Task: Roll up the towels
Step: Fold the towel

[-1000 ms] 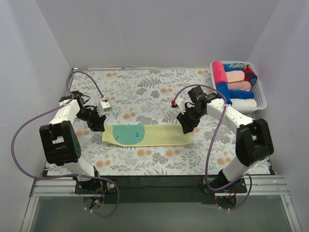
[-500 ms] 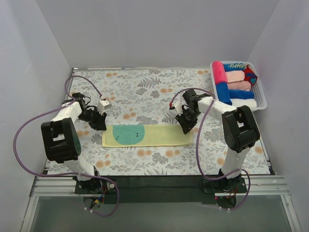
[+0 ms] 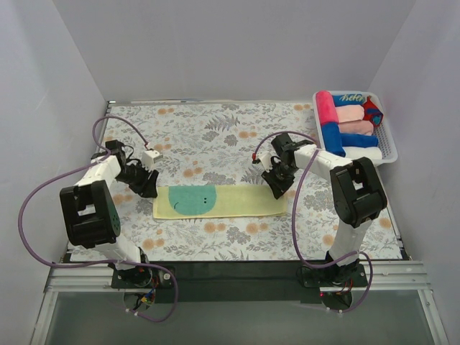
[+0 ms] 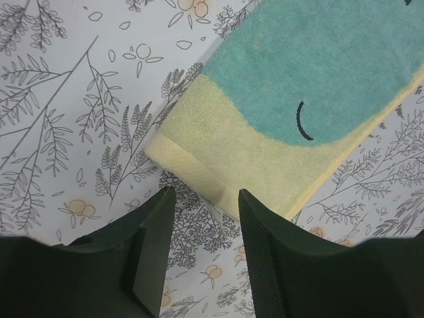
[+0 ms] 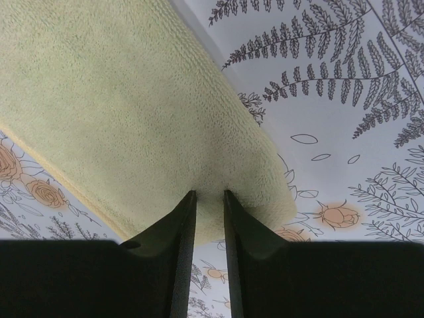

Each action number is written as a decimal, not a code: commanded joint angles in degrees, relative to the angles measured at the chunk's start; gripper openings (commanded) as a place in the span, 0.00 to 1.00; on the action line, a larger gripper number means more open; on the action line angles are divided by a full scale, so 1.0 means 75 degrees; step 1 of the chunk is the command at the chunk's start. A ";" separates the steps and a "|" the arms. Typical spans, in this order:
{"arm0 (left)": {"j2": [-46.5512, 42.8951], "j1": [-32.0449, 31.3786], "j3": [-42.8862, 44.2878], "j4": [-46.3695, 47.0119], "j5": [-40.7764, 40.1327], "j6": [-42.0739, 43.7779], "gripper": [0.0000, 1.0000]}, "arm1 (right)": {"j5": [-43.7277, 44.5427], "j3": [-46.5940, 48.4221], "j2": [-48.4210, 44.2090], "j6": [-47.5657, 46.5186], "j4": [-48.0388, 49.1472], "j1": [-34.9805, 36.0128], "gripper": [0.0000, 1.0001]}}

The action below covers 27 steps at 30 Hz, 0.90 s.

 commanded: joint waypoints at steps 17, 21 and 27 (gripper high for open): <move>0.0231 0.0054 0.0248 0.0848 0.0672 -0.1435 0.03 | 0.0326 -0.0161 -0.0101 -0.0236 0.0096 -0.0016 0.22; 0.0161 0.0101 0.0377 0.0907 0.0543 -0.1494 0.00 | 0.0384 -0.0208 -0.0124 -0.0271 0.0096 -0.0004 0.22; 0.0067 0.0230 0.0354 0.0848 0.0449 -0.1389 0.00 | 0.0396 -0.0208 -0.0136 -0.0295 0.0096 -0.0016 0.21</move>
